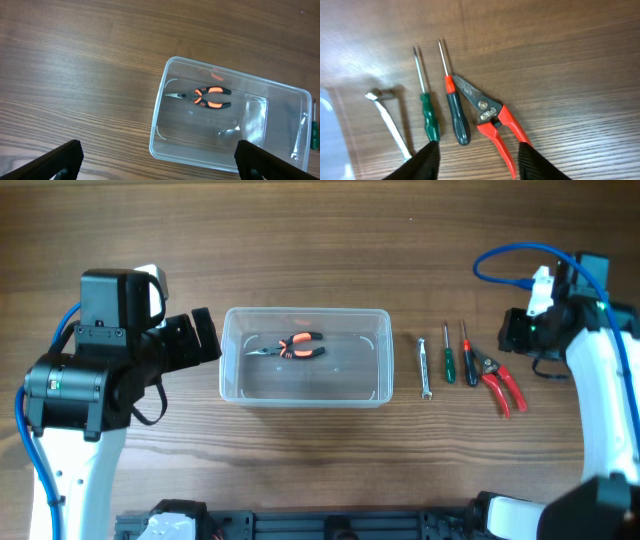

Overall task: Pack container
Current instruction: 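Return the right gripper to the red-handled snips and grasp them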

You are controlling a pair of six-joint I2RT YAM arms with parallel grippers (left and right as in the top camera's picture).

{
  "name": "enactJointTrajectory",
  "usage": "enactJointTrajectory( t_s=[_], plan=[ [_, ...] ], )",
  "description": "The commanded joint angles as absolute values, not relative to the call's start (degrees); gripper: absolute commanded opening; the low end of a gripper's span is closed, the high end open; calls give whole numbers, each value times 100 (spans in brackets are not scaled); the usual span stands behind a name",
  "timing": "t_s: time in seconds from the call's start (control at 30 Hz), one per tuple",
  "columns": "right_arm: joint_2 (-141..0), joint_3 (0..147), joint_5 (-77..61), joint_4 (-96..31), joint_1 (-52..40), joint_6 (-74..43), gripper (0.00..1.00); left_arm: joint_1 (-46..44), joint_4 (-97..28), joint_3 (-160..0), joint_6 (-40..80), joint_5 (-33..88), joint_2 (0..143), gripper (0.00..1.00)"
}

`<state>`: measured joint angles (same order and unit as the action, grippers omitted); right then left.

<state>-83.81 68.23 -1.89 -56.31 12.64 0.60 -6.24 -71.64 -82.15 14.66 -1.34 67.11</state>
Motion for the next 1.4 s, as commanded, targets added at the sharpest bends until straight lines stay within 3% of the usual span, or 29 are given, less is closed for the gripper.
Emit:
enactJointTrajectory(
  t_s=[0.0,0.4,0.53,0.67,0.83,1.1,1.27,1.37],
  plan=[
    [-8082,6040,-110,-5527,1278,-344,55,-589,-7144,-8261,1372,-45,6674,100],
    [-8143,3452,-89,-2672,1284,-602,74,-589,-7144,-8261,1372,-45,6674,100],
    [-8230,3446,-89,-2659,1284,-602,73,-589,-7144,-8261,1372,-45,6674,100],
    [-8611,3444,-152,-2635,1284,-755,56,-589,-7144,-8261,1372,-45,6674,100],
    [-8615,3450,-154,-2641,1284,-814,9,-587,-7144,-8261,1372,-45,6674,100],
    [-8565,3833,-89,-3238,1284,-816,4,-589,-7144,-8261,1372,-45,6674,100],
    [-7317,5942,-1031,-5293,1199,-751,4,-589,-7144,-8261,1372,-45,6674,100],
    [-6552,6816,-1472,-5695,740,-519,4,-587,-7144,-8261,1372,-45,6674,100]
  ],
)
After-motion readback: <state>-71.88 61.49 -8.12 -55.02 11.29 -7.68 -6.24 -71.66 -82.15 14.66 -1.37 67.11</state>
